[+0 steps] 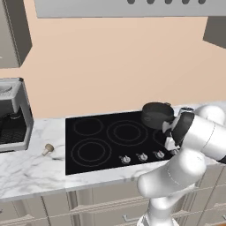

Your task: Turn on the burner for the pot on the stove. Wait thirty seconds for the pot to heat up. Then add the mushroom to the pot.

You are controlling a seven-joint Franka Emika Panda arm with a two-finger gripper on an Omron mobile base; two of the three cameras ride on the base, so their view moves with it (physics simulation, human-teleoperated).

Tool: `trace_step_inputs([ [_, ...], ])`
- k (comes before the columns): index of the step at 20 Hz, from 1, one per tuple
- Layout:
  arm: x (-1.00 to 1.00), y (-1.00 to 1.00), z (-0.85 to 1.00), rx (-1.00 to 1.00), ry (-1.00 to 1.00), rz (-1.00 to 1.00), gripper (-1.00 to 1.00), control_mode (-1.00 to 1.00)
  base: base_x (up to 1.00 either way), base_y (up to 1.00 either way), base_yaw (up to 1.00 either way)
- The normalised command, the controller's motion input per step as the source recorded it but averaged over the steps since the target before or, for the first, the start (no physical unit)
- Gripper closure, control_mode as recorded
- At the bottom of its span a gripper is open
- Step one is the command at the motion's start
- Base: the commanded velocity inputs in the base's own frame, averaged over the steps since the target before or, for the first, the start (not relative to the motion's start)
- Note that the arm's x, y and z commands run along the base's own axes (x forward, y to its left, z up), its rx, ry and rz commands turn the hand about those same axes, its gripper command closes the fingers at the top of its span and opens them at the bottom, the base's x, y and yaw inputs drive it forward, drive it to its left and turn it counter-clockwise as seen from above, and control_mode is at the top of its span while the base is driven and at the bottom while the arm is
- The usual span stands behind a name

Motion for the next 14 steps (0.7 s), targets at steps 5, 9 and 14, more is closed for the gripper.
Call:
trace_step_inputs([
  [5,-0.55,0.6,-0.31,-0.07,-0.04,0.02,1.0,-1.0,0.0,0.0,0.0],
  [9,-0.56,0.69,-0.21,-0.02,0.0,0.04,1.0,-1.0,0.0,0.0,0.0],
  [14,-0.51,0.07,-0.62,-0.01,0.04,0.32,1.0,-1.0,0.0,0.0,0.0],
])
